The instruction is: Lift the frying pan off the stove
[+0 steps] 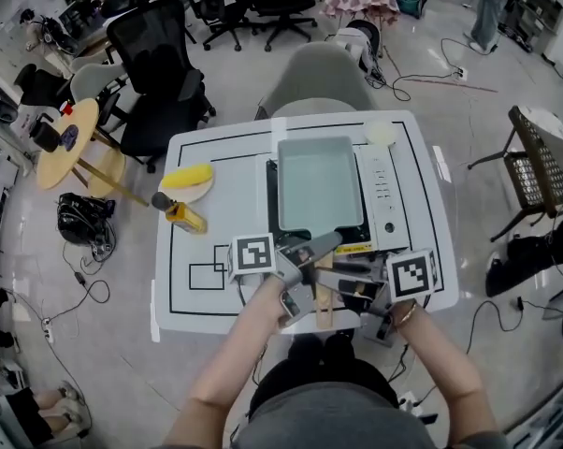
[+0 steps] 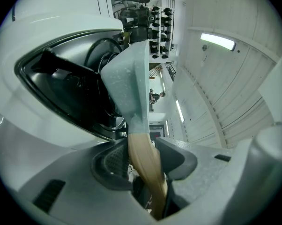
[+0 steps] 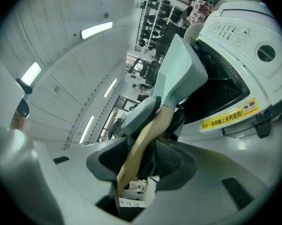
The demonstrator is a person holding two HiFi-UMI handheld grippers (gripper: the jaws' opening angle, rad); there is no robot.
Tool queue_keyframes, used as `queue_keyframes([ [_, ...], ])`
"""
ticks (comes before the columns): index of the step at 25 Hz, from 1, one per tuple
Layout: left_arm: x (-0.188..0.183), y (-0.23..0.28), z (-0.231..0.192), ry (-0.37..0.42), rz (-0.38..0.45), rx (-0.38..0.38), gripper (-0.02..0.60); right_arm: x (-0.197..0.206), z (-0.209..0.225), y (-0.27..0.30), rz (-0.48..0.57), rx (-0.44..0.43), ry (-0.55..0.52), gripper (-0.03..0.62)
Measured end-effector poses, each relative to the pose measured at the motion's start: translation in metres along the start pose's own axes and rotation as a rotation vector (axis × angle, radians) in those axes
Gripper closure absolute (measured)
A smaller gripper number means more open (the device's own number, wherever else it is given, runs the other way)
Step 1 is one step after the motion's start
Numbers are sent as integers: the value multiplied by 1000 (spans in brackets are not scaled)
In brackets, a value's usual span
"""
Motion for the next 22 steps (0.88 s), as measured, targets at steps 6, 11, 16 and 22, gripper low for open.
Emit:
queue_keyframes([
  [6, -2, -2, 13, 53, 6, -2, 423, -5, -11, -1, 6, 3, -52, 407],
  [11, -3, 0, 38, 102, 20, 14, 423, -12, -26, -7, 8, 17, -112, 405],
  [16, -6, 1, 62, 160, 26, 23, 423, -21, -39, -13, 15, 34, -162, 405],
  [22, -4, 4, 87, 207, 39, 49, 423, -26, -58, -22, 20, 31, -218, 404],
])
Point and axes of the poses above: the fingertips, and each gripper's own axes: y forward along the fingers, z to its right, x out of its underside, the point moved 1 cm from there along -y, backward along the fingers, and after that the axes turned 9 degrees about -z, right-handed, at the moved point
